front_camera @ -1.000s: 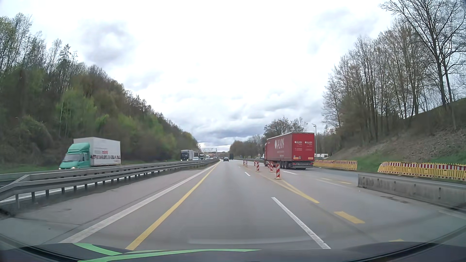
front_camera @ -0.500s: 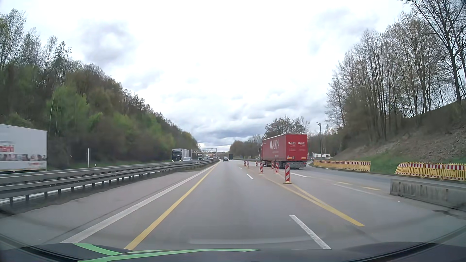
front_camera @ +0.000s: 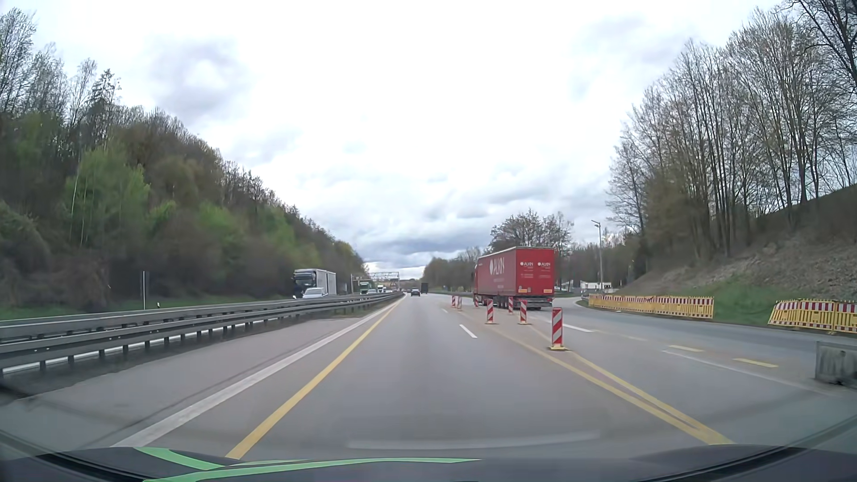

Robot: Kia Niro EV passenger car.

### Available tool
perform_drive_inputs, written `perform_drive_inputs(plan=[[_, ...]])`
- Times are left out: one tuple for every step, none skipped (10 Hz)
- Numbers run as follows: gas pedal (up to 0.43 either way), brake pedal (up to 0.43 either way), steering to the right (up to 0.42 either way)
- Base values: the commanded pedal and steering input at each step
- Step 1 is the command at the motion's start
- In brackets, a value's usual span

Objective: Follow the waypoints while adhering to traffic rules and regulations

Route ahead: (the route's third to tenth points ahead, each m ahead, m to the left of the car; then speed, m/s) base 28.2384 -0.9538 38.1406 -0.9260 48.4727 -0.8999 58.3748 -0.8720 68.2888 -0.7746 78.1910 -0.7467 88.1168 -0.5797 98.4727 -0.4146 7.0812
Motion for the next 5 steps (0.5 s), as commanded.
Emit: perform_drive_inputs(plan=[[0.197,0.000,-0.005],[0.197,0.000,-0.005],[0.197,0.000,-0.005],[0.197,0.000,-0.005],[0.197,0.000,-0.005]])
